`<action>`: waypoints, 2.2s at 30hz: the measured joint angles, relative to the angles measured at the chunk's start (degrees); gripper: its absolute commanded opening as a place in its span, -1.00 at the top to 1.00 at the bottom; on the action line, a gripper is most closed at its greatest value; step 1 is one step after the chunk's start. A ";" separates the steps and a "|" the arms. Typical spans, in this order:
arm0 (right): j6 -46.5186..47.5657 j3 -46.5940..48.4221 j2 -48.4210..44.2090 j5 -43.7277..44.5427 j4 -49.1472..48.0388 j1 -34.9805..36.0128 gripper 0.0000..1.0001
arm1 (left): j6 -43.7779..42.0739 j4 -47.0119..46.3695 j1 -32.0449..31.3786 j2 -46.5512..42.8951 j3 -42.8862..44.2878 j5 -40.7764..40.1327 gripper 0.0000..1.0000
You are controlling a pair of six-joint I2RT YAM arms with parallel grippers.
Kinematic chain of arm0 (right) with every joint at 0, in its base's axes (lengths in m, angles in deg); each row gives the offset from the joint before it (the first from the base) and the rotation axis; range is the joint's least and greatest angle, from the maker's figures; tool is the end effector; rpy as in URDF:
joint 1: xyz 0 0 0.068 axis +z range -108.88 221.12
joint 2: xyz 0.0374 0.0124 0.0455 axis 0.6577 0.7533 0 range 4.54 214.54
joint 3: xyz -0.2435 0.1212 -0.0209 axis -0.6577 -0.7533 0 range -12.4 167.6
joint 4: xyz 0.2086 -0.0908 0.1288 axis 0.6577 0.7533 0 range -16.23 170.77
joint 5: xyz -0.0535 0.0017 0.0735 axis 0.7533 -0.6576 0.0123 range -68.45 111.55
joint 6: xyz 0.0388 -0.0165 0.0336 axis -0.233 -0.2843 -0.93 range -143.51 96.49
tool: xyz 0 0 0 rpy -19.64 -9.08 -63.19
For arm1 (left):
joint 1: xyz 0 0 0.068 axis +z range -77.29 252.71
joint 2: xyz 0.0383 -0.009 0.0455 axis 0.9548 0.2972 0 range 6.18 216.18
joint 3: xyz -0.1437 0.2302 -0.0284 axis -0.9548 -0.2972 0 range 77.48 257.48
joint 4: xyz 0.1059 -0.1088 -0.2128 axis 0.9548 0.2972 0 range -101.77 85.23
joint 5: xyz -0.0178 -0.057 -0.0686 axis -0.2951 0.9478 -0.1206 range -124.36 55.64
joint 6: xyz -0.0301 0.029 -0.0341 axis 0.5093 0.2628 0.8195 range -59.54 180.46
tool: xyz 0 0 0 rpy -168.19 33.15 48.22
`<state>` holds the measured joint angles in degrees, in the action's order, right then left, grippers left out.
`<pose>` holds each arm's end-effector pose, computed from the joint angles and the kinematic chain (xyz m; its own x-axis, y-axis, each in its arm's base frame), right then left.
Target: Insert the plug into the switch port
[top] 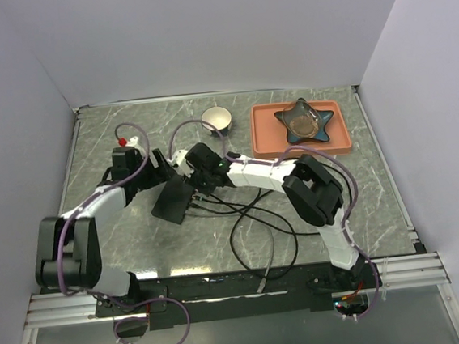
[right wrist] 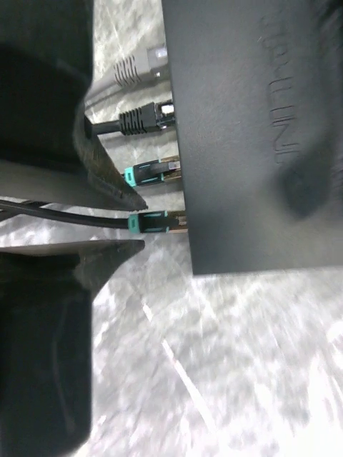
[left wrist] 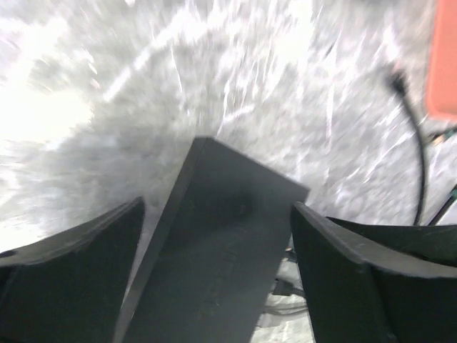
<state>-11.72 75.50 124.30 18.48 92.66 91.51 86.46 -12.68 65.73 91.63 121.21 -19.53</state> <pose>0.2919 0.3557 0.1795 -0.3218 -0.7088 -0.6278 -0.8751 0.4758 -0.0886 0.3006 -0.0460 0.1876 -0.7189 -0.3390 -0.6068 -0.0061 0.8760 -0.4822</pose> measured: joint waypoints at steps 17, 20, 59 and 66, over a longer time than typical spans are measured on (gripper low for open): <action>-4.90 -9.64 -25.33 3.54 -3.89 0.11 -0.99 | 8.00 5.84 0.31 -34.29 -3.78 -4.55 -0.93; -7.37 -17.27 -34.86 2.36 -6.67 0.28 -0.99 | 11.89 4.72 0.31 -42.80 -9.40 -3.82 -0.92; -19.41 -42.14 -69.05 0.96 -6.08 1.97 -0.99 | 19.50 7.67 0.26 -60.08 -23.19 -2.73 -0.93; -18.14 -45.99 -73.70 1.31 -12.96 1.97 -0.98 | 18.23 7.61 0.26 -59.25 -23.19 -2.71 -0.93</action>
<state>-29.86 29.51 50.60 19.79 79.70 93.48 104.68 -5.07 65.99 32.38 98.02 -22.24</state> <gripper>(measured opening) 0.993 0.962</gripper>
